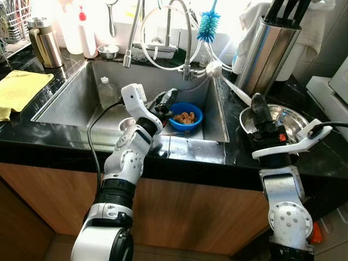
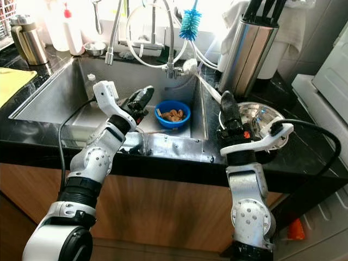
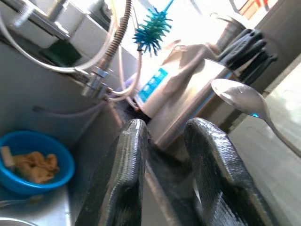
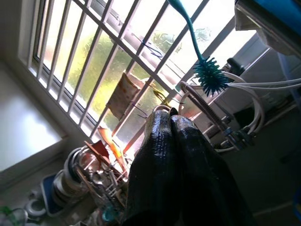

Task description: Kitchen organization

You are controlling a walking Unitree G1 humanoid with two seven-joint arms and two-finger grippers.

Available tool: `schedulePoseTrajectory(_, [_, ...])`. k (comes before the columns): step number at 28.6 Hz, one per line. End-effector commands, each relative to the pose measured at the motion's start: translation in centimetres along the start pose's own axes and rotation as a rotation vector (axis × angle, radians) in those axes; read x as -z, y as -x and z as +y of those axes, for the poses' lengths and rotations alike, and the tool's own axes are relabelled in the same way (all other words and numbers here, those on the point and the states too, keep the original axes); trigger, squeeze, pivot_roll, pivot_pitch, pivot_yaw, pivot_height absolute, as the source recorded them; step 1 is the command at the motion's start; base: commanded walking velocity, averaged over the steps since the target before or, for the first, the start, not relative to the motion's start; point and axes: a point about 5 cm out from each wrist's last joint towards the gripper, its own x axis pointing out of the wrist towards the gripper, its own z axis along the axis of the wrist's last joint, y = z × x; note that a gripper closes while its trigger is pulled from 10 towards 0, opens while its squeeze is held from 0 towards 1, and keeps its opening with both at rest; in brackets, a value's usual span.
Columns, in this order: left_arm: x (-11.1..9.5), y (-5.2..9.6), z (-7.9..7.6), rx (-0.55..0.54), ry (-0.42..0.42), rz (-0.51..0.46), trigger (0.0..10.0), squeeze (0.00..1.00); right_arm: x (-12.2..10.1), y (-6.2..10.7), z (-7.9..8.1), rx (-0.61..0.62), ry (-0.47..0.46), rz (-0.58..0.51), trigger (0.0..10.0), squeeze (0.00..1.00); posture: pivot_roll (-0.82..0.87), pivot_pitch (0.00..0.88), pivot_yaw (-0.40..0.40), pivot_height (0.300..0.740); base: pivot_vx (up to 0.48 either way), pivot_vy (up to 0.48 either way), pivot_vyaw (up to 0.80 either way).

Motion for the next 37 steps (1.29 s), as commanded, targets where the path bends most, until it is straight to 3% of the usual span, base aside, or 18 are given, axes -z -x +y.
schedulePoseTrajectory(1, [-0.5,-0.3,-0.9,0.039,0.012,-0.009,10.0,0.00,-0.7,0.2,0.5,-0.031,-0.007,-0.027,10.0,0.00,0.11,0.008,-0.103,0.740,0.000,0.000,0.00])
schedulePoseTrajectory(7, [-0.5,-0.2,-1.4,0.054,0.059,-0.011,10.0,0.00,-0.6,0.3,0.7,-0.051,-0.034,-0.024,10.0,0.00,0.11,0.009,-0.107,0.740,0.000,0.000,0.00])
schedulePoseTrajectory(8, [-0.4,-0.3,-1.7,0.072,0.123,-0.016,10.0,1.00,-0.5,0.6,0.6,-0.060,-0.056,-0.029,10.0,0.00,0.11,0.011,-0.109,0.740,0.000,0.000,0.00])
schedulePoseTrajectory(9, [-0.3,-0.2,-2.3,0.111,0.230,-0.021,10.0,1.00,-0.4,1.0,0.5,-0.071,-0.091,-0.039,10.0,0.00,0.11,0.012,-0.110,0.740,0.000,0.000,0.00])
schedulePoseTrajectory(14, [-0.1,-0.1,-2.9,0.151,0.271,0.006,10.0,1.00,-0.2,1.4,0.5,-0.085,-0.113,-0.035,10.0,0.00,0.11,0.013,-0.110,0.740,0.000,0.000,0.00])
schedulePoseTrajectory(15, [0.0,0.0,-3.3,0.172,0.315,0.008,10.0,0.00,0.1,1.8,0.5,-0.103,-0.136,-0.027,10.0,0.00,0.11,0.014,-0.109,0.740,0.000,0.000,0.00])
schedulePoseTrajectory(37, [0.8,0.8,-5.3,0.301,0.303,0.092,10.0,0.00,2.7,2.7,0.4,-0.098,-0.174,0.094,10.0,0.00,0.12,0.016,-0.106,0.740,0.000,0.000,0.00])
